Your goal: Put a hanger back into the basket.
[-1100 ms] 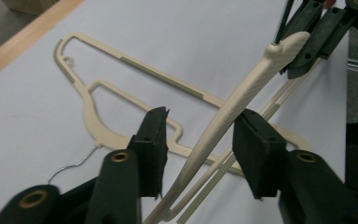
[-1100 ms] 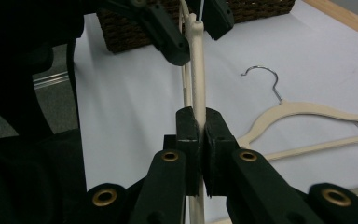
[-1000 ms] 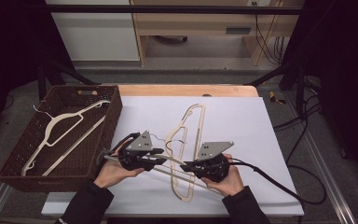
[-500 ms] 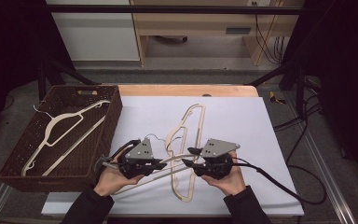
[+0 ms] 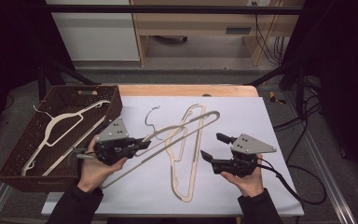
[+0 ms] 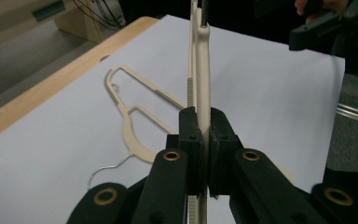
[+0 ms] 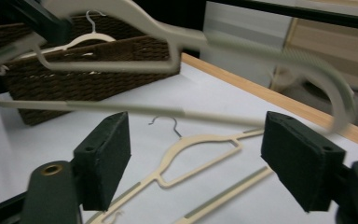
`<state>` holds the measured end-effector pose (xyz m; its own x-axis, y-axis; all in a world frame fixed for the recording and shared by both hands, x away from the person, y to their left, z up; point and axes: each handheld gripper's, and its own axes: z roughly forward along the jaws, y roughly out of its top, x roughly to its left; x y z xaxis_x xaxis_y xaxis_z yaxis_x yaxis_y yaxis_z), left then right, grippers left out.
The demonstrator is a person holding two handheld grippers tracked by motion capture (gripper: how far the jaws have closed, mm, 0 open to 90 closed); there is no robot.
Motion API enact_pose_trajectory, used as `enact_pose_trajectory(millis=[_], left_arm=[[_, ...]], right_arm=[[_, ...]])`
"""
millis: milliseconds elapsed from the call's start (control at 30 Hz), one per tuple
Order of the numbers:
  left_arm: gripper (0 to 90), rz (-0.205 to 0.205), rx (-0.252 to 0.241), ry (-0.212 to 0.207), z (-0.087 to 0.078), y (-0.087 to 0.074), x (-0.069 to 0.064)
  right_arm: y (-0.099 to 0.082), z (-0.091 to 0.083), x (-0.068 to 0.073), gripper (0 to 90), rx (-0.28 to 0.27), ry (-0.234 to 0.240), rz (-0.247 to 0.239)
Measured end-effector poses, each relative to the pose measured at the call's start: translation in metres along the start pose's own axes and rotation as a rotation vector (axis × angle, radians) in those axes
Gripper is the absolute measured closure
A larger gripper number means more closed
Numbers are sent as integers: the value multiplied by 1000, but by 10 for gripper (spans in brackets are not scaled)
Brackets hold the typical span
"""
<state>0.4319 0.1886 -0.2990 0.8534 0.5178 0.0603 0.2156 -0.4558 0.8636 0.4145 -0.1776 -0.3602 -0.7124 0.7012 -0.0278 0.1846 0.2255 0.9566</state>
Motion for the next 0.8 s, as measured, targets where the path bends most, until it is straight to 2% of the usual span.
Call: enact_pose_trajectory(millis=[200, 367, 567, 800], left_arm=[[862, -3, -44, 77, -37, 17, 19], [861, -24, -54, 135, -64, 22, 44], [861, -52, -47, 190, -89, 15, 74], [861, -73, -24, 242, -112, -5, 109]], right_arm=[[-13, -10, -13, 137, -2, -61, 77], [-24, -15, -23, 100, 16, -93, 122], [-30, -17, -28, 82, 18, -102, 136], [-33, -16, -28, 69, 42, -115, 136]])
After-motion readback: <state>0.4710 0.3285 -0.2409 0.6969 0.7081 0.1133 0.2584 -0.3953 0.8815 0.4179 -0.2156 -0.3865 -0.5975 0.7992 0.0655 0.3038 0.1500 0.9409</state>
